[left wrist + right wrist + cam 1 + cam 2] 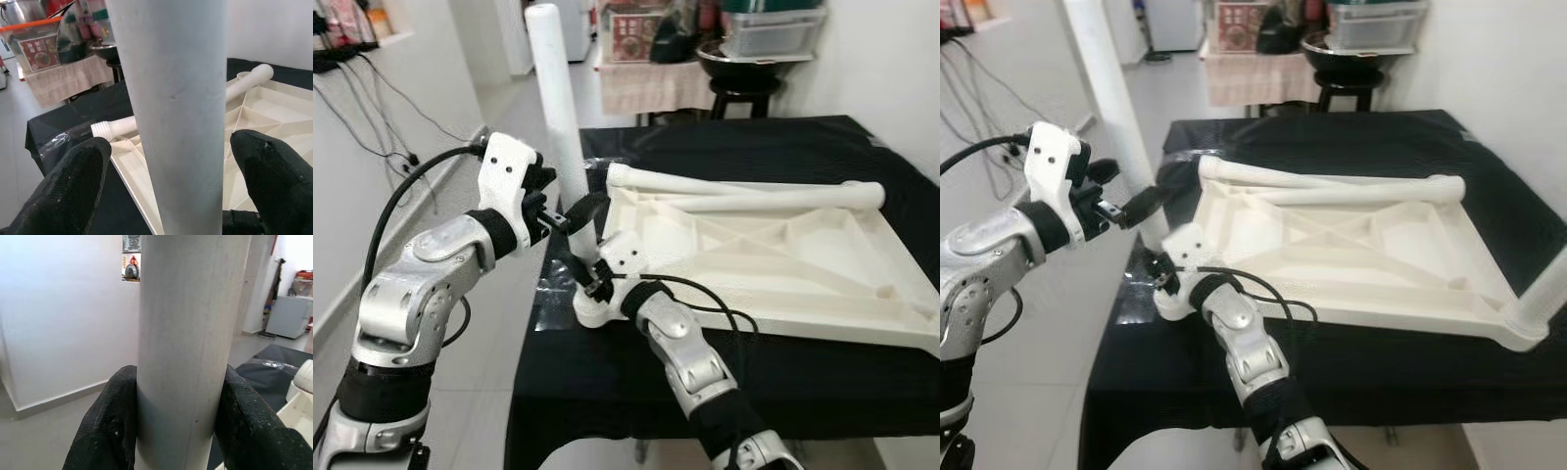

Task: Building children table

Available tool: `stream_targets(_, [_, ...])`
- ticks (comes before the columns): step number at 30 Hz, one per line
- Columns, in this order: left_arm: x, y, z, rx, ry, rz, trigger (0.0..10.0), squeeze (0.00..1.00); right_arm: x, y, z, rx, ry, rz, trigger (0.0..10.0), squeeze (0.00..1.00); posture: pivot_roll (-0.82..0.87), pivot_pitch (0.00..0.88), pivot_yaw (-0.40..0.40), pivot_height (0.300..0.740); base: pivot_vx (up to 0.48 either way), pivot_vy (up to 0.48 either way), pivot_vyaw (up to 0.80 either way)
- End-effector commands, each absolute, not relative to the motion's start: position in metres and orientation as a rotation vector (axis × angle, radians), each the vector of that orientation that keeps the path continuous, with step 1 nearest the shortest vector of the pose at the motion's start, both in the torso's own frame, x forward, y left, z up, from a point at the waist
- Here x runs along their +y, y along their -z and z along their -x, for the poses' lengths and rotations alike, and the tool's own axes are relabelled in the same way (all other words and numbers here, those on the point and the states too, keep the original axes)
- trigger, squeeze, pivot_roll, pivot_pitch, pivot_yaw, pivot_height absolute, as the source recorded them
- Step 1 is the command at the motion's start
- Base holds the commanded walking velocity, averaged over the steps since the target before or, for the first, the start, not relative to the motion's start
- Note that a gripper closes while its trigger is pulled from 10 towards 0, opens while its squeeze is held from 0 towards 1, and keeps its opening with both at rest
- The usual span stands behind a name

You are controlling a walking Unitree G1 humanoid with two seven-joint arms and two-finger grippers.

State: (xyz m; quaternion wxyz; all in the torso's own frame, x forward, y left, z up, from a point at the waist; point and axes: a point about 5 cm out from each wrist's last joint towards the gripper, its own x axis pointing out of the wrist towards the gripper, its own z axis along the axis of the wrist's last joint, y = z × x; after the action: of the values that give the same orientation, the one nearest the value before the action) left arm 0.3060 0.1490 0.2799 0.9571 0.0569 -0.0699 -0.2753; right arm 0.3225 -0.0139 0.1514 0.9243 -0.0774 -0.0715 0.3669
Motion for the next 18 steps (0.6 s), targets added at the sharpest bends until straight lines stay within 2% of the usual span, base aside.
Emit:
stream_targets(1, [0.15,-0.279,-0.307,-0.131,0.551,-0.124,10.0,0.0,0.003,-0.126,-0.314,-0.009,-0.826,0.208,0.0,0.0,0.01,0.045,0.034,0.74,0.0,0.0,0.0])
stream_targets(8, [0.151,-0.278,-0.307,-0.124,0.558,-0.132,10.0,0.0,0.005,-0.13,-0.302,0.005,-0.784,0.217,0.0,0.0,0.0,0.048,0.041,0.74,0.0,0.0,0.0])
stream_targets(9, [0.15,-0.28,-0.307,-0.134,0.573,-0.125,0.0,0.0,0.005,-0.132,-0.299,0.005,-0.777,0.218,0.0,0.0,0.0,0.049,0.043,0.74,0.0,0.0,0.0])
stream_targets(18, [0.148,-0.282,-0.307,-0.143,0.598,-0.123,0.0,0.0,0.007,-0.136,-0.299,0.0,-0.795,0.201,0.0,0.0,0.0,0.052,0.041,0.74,0.0,0.0,0.0])
